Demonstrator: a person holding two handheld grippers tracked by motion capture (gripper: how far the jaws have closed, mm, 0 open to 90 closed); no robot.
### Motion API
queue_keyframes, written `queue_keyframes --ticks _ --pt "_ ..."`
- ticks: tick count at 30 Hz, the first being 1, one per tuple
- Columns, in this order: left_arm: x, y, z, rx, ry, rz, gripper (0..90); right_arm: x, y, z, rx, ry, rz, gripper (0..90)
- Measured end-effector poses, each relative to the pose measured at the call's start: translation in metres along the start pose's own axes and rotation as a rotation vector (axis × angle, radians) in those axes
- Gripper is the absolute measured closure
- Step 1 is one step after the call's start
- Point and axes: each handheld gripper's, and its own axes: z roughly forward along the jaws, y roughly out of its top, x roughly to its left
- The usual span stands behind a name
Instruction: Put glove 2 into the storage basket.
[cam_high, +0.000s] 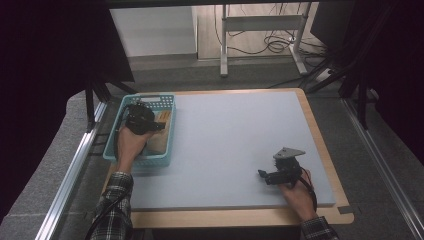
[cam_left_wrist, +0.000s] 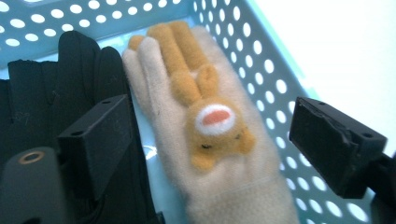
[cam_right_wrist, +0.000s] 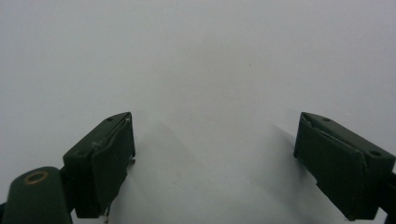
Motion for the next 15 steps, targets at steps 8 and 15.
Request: queue_keyframes --ticks 8,15 --pt "-0.004 -0.009 -0.020 -0.068 -0.040 0.004 7.3 0.000 0.000 0.000 0.001 -0.001 0.000 12.1" --pt "-0.015 -0.022 -0.038 -0.103 -0.057 0.046 4.4 0.000 0.000 0.000 0.001 0.000 -0.001 12.1"
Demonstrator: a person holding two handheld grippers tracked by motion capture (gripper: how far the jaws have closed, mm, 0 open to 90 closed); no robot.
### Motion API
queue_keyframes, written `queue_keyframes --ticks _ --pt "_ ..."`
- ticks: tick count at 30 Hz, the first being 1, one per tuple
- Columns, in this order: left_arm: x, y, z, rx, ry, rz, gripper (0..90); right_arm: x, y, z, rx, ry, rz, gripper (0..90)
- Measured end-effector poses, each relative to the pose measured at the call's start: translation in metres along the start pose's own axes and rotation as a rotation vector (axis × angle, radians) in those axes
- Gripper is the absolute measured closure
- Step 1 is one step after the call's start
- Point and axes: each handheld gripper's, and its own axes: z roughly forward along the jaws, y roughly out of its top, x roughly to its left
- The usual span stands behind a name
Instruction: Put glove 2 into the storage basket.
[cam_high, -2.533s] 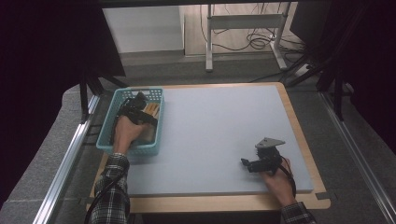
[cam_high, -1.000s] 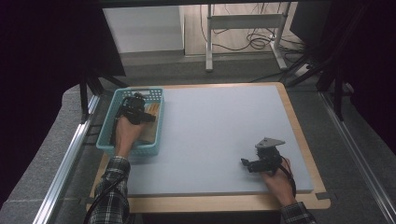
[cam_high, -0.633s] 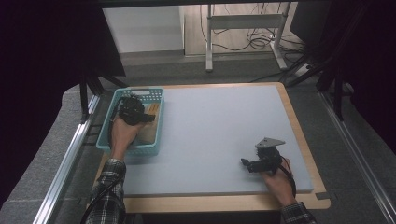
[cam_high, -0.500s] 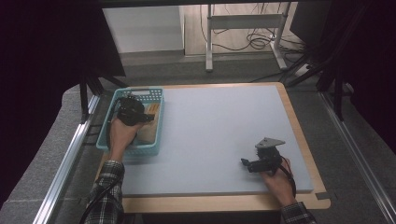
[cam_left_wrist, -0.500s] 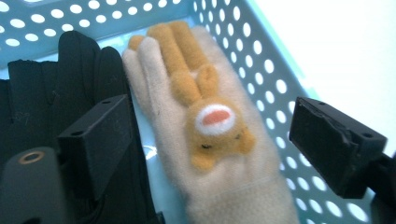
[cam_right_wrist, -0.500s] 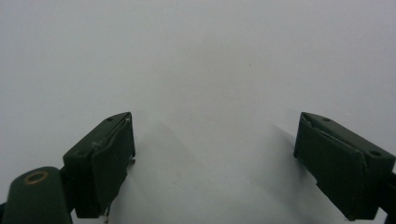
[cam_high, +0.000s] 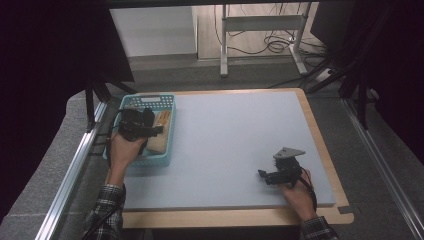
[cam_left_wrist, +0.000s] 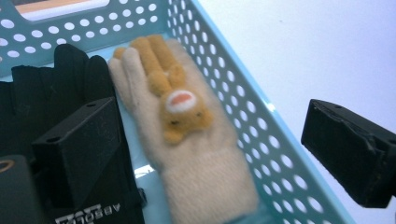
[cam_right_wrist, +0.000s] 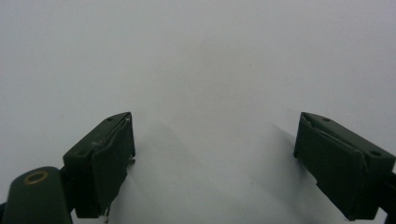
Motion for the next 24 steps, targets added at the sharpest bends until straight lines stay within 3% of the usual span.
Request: queue_keyframes --ticks 9,16,24 --pt "-0.028 -0.013 -0.010 -0.047 -0.044 0.071 1.7 0.000 0.000 0.000 0.001 0.000 0.002 12.1" --pt "-0.066 -0.020 -0.011 -0.073 -0.102 0.157 0.9 0.000 0.000 0.000 0.000 -0.002 0.001 12.1" --pt "-0.107 -0.033 -0.001 -0.100 -0.182 0.224 0.8 0.000 0.000 0.000 0.000 -0.003 0.001 12.1"
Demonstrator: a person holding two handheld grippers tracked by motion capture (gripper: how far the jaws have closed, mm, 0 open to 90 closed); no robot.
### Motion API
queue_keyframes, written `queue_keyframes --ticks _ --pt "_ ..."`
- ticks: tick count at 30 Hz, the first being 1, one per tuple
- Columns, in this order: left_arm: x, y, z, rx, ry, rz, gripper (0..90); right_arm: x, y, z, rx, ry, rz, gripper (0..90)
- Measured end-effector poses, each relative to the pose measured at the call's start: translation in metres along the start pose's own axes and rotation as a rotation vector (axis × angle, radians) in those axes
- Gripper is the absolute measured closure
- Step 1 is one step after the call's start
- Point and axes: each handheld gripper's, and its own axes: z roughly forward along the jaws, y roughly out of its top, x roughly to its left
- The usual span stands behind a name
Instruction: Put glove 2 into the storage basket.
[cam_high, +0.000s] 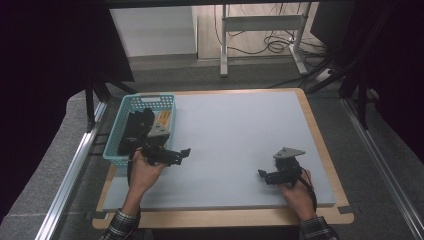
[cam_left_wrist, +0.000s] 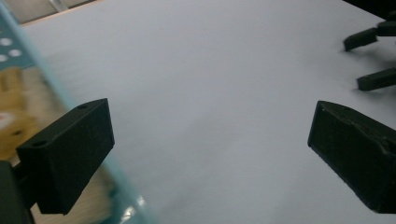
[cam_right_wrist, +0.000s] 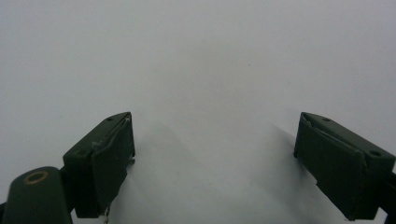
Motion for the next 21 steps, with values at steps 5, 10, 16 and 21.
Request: queue_keyframes --ticks 5,10,16,21 --pt "-0.018 -0.006 0.015 -0.002 -0.039 0.023 0.8 0.000 0.000 0.000 0.000 0.000 0.000 12.0" --pt "-0.033 -0.015 0.033 0.009 -0.077 0.039 0.8 0.000 0.000 0.000 0.000 -0.001 0.000 12.1" --pt "-0.045 -0.026 0.051 0.018 -0.111 0.046 0.8 0.000 0.000 0.000 0.000 -0.001 0.000 12.0" --pt "-0.052 -0.037 0.064 0.032 -0.128 0.052 0.7 0.000 0.000 0.000 -0.001 0.000 0.001 12.0"
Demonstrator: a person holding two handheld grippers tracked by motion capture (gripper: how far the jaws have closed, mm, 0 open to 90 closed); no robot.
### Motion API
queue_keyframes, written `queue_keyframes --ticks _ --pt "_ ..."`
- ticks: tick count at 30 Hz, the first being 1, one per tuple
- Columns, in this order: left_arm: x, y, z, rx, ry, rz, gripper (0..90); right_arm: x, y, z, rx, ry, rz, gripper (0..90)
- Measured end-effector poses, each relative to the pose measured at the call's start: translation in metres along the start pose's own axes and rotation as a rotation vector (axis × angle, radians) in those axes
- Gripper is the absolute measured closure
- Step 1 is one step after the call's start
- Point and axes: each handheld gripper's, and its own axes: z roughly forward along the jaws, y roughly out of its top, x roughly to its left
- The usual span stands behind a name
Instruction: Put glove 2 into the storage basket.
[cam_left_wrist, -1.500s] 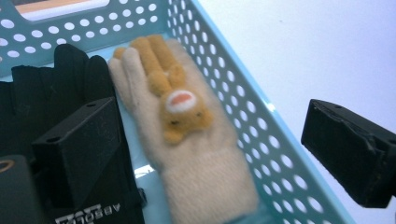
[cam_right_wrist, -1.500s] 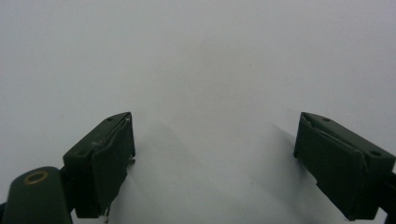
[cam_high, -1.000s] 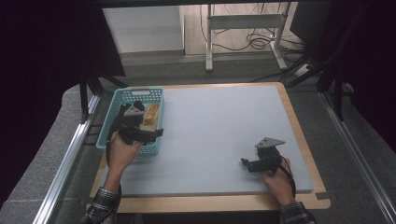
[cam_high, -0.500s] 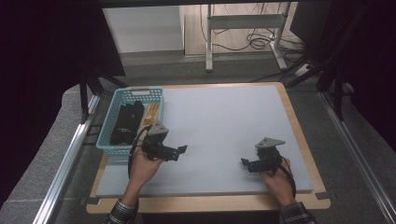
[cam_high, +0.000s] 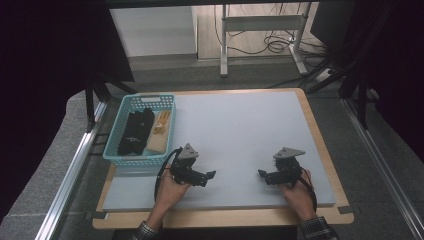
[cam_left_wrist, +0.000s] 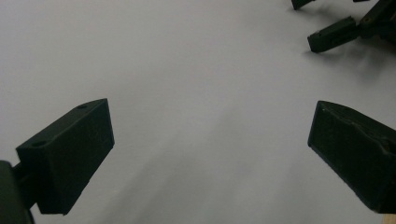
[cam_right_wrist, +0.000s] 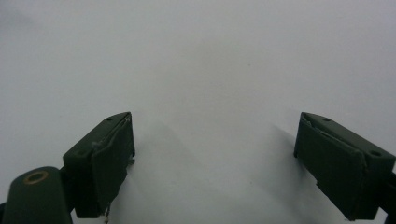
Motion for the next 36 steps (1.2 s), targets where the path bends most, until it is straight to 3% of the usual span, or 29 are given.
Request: queue_keyframes --ticks 15,31,36 --pt "-0.012 -0.014 0.023 0.085 0.012 0.057 0.5 0.000 0.000 0.000 0.000 0.000 0.000 12.0" --pt "-0.021 -0.013 0.032 0.151 0.065 0.114 0.8 0.000 0.000 0.000 -0.001 0.000 0.001 12.0" --pt "-0.019 -0.013 0.032 0.157 0.050 0.099 1.1 0.000 0.000 0.000 0.000 0.001 0.001 12.0"
